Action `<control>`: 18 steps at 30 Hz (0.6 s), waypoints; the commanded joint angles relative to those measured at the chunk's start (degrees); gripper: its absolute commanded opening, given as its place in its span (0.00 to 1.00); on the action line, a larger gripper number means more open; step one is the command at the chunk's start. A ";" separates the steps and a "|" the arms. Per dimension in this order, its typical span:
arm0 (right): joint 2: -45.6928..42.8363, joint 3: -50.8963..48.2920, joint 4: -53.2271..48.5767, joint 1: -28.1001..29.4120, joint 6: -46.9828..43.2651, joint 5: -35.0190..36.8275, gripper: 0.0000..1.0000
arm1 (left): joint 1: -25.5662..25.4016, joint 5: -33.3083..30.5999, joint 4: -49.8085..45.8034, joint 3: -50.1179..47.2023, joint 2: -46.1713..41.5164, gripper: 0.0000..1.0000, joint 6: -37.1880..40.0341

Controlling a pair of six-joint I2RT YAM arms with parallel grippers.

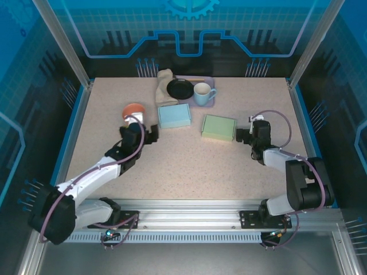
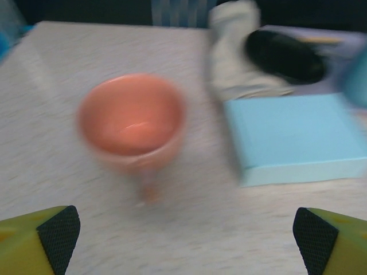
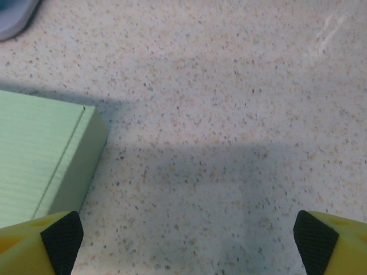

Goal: Fold the paper box

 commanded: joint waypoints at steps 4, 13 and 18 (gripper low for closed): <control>3.13 -7.01 22.88 -0.19 -7.63 -8.67 0.98 | 12.88 7.87 6.33 -6.44 -5.59 0.99 0.05; 2.97 -7.89 24.35 -0.83 -5.42 -5.35 1.00 | 22.10 17.77 25.34 -14.17 3.05 0.99 4.13; 2.80 -8.83 25.91 -0.36 -6.55 -6.72 1.00 | 22.80 20.64 36.92 -16.19 7.00 0.99 6.89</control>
